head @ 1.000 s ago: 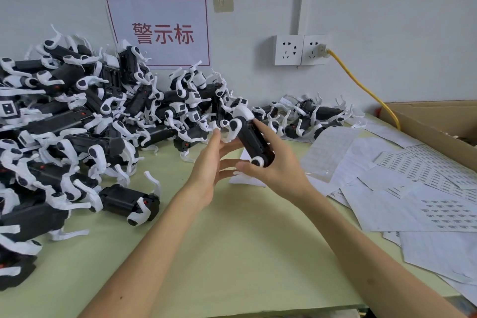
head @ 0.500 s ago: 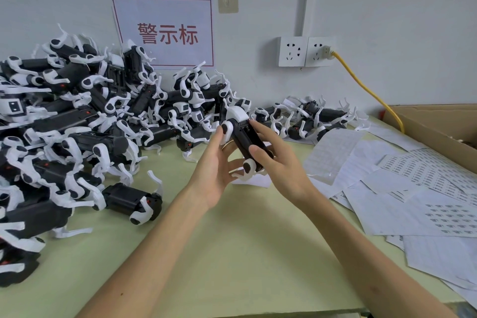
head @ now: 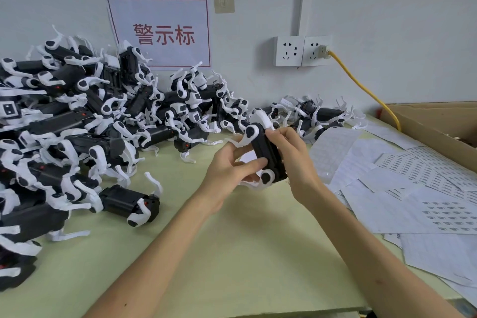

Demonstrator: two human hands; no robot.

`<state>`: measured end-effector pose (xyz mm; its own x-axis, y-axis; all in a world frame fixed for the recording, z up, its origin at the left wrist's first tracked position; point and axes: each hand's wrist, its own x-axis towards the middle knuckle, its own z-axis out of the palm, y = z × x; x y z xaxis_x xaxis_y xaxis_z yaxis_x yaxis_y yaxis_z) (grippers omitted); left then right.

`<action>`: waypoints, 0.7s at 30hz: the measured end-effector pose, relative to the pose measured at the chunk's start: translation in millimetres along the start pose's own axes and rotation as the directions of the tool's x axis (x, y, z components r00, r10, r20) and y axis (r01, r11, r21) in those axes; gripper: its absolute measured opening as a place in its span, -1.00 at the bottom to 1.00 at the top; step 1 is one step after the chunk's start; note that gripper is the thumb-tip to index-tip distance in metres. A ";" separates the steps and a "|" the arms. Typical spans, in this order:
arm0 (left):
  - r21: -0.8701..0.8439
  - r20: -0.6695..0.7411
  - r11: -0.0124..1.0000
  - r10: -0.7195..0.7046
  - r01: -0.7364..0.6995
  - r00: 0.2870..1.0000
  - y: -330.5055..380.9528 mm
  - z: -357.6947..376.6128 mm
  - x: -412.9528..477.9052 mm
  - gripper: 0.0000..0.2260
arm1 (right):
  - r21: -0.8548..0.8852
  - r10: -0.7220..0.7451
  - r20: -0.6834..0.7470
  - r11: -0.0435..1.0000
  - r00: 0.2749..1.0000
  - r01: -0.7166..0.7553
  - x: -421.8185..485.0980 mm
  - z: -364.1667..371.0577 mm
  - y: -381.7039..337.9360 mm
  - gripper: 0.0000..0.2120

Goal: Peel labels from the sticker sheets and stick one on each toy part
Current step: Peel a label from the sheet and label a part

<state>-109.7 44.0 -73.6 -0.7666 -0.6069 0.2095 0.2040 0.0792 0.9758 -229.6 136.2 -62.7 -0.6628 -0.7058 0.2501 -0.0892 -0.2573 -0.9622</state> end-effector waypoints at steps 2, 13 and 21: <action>0.007 -0.004 1.000 0.010 -0.010 1.000 -0.2 -1.6 -0.3 -0.54 | 0.020 0.046 0.036 0.999 0.998 -0.046 0.9 -1.9 -1.4 -0.84; -0.329 0.070 0.942 -0.043 0.064 0.997 4.3 -12.2 1.7 -0.71 | 0.029 0.017 0.182 0.999 0.983 -0.023 0.6 -4.0 -4.7 -0.86; -0.460 -0.145 0.885 -0.156 0.073 0.977 2.6 -19.8 6.0 -0.63 | -0.228 -0.107 0.314 0.956 0.944 0.184 -9.8 7.0 -1.7 -0.53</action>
<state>-101.8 24.9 -71.0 -0.6923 -0.7203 0.0431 0.4045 -0.3380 0.8498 -217.7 138.9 -62.8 -0.3828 -0.8455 0.3723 -0.3765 -0.2253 -0.8986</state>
